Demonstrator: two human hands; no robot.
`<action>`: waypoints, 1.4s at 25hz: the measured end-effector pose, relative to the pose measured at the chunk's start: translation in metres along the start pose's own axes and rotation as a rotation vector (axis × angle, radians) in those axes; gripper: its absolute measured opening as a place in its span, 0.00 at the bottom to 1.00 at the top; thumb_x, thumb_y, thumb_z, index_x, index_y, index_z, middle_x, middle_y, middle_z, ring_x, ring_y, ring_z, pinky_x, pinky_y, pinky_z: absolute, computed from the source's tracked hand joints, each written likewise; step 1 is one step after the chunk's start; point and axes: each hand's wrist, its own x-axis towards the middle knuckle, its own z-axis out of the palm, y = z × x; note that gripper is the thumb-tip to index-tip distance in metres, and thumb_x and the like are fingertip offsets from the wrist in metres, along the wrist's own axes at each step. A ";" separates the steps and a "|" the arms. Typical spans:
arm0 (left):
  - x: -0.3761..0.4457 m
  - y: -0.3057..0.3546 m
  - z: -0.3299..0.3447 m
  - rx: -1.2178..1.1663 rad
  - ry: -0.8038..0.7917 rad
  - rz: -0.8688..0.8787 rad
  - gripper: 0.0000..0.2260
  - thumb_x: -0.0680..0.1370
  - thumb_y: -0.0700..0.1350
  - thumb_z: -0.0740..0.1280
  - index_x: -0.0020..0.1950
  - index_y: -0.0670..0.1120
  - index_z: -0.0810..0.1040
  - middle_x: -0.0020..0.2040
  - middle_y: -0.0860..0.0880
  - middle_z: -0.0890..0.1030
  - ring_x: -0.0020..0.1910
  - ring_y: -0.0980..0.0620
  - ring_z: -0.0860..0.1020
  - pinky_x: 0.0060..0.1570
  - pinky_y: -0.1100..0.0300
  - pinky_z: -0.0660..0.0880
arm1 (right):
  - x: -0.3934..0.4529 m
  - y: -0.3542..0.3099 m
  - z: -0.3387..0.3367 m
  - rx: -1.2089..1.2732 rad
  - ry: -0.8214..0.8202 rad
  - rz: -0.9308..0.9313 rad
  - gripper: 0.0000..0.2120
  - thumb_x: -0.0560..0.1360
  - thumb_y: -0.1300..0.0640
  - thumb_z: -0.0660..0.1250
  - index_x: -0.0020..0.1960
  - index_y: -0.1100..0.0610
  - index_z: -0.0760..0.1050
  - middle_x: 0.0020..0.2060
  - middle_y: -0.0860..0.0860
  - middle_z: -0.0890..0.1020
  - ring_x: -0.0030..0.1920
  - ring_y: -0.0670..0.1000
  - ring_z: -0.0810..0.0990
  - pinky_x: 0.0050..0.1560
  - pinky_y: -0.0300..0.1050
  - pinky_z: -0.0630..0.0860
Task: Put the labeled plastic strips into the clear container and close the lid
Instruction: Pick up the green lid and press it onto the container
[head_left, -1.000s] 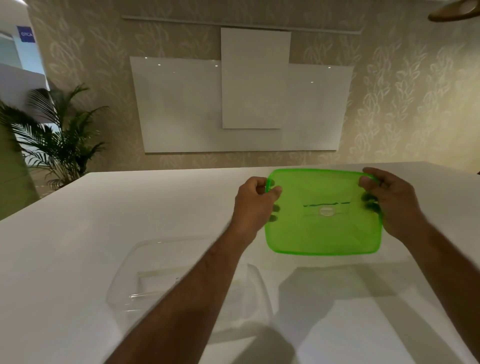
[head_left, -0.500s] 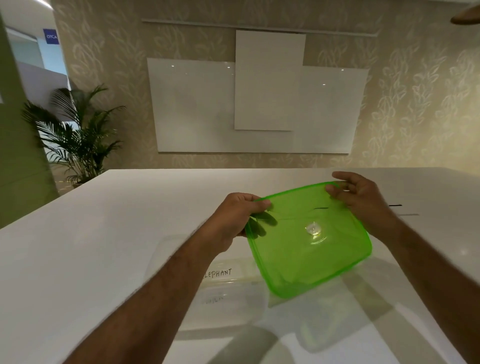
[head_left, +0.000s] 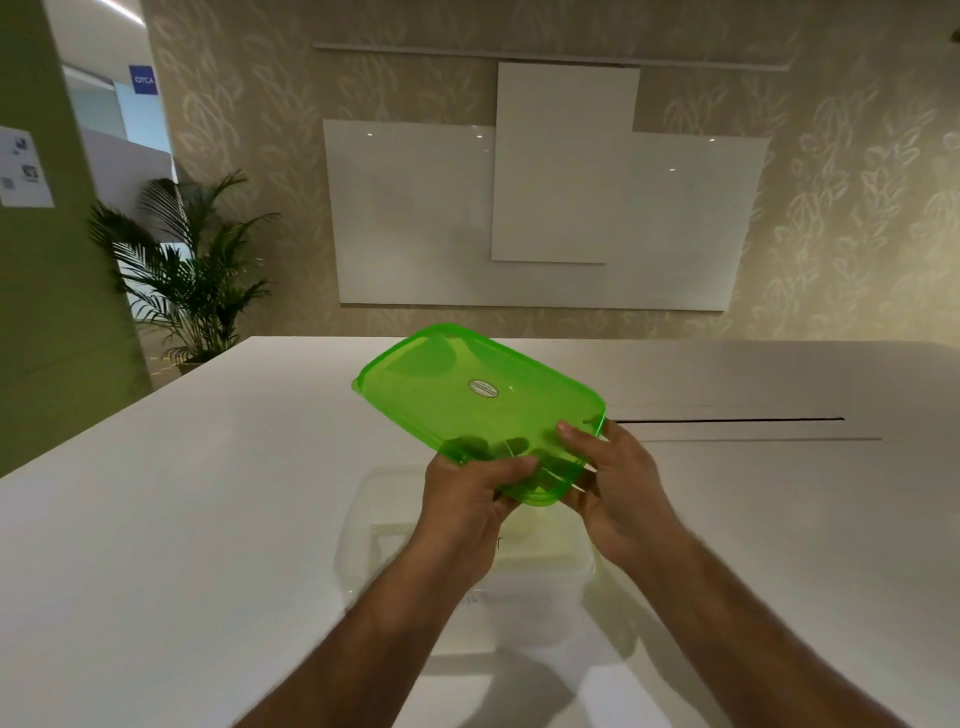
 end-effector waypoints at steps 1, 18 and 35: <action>-0.002 -0.001 -0.003 0.020 -0.011 0.019 0.18 0.67 0.25 0.70 0.54 0.37 0.79 0.47 0.39 0.86 0.45 0.42 0.85 0.39 0.54 0.82 | -0.001 0.003 0.004 -0.005 0.004 -0.009 0.22 0.71 0.65 0.71 0.64 0.58 0.73 0.53 0.60 0.85 0.46 0.59 0.86 0.38 0.52 0.83; 0.002 0.074 -0.116 0.622 0.288 0.024 0.08 0.77 0.49 0.71 0.51 0.46 0.85 0.31 0.46 0.76 0.22 0.51 0.68 0.22 0.66 0.62 | 0.003 0.001 -0.017 -0.345 0.008 0.039 0.11 0.75 0.66 0.65 0.56 0.60 0.79 0.36 0.56 0.86 0.27 0.53 0.80 0.26 0.41 0.76; 0.007 0.048 -0.151 0.974 0.263 0.098 0.12 0.80 0.46 0.67 0.42 0.42 0.84 0.23 0.56 0.75 0.18 0.61 0.68 0.18 0.70 0.62 | 0.011 0.041 -0.017 -0.488 0.095 0.060 0.05 0.75 0.64 0.67 0.49 0.59 0.81 0.45 0.61 0.86 0.45 0.61 0.85 0.51 0.61 0.81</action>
